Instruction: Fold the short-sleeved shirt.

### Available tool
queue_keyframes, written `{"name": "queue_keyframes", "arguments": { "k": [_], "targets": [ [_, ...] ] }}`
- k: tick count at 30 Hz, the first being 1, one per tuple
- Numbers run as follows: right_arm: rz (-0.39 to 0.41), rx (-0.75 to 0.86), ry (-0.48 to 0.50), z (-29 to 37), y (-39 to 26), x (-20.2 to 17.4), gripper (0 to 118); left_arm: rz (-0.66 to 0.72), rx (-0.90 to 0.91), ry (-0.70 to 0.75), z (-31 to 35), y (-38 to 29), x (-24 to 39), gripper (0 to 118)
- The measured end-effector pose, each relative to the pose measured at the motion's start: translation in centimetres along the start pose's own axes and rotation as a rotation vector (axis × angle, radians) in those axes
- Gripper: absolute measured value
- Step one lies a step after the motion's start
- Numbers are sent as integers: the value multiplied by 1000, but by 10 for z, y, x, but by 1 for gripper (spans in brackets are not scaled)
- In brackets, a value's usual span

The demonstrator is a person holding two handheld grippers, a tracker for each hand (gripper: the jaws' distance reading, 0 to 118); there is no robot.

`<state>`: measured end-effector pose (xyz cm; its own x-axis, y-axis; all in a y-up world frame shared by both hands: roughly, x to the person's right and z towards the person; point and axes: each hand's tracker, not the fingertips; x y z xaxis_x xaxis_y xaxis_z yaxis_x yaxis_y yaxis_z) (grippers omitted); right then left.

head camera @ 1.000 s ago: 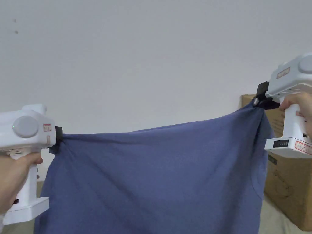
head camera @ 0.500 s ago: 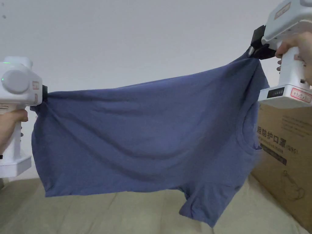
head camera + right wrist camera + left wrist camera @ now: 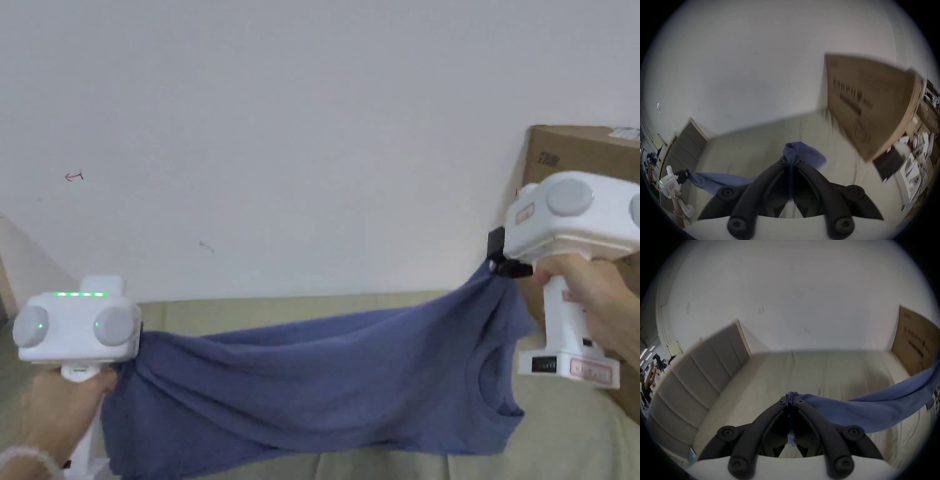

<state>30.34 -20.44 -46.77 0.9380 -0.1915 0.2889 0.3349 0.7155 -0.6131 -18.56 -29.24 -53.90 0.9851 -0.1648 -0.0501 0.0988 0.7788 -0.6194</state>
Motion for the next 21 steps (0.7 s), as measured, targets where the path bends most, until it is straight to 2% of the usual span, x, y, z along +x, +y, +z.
{"name": "queue_keyframes", "arguments": {
  "k": [3, 5, 8, 10, 14, 18, 21],
  "targets": [
    [-23, -136, 10, -56, -63, 22, 3, 33, -107, -9, -25, -63, 3, 3],
    [8, -235, -44, -81, -104, 30, 3, 38, -160, -30, -29, -102, 2, 3],
    [7, -297, -27, -85, -151, 45, 3, -8, -198, -35, -17, -143, -5, 3],
    [-13, -284, -10, -70, -169, 56, 3, -35, -216, -46, -1, -160, -15, 3],
    [-40, -277, 16, -13, -205, 78, 3, 48, -186, -113, 50, -189, -46, 3],
    [-22, -273, 58, 58, -247, 96, 3, -68, -191, -139, 110, -227, -61, 3],
    [20, -285, 72, 117, -288, 108, 3, -41, -172, -148, 157, -263, -79, 3]
  ]
}}
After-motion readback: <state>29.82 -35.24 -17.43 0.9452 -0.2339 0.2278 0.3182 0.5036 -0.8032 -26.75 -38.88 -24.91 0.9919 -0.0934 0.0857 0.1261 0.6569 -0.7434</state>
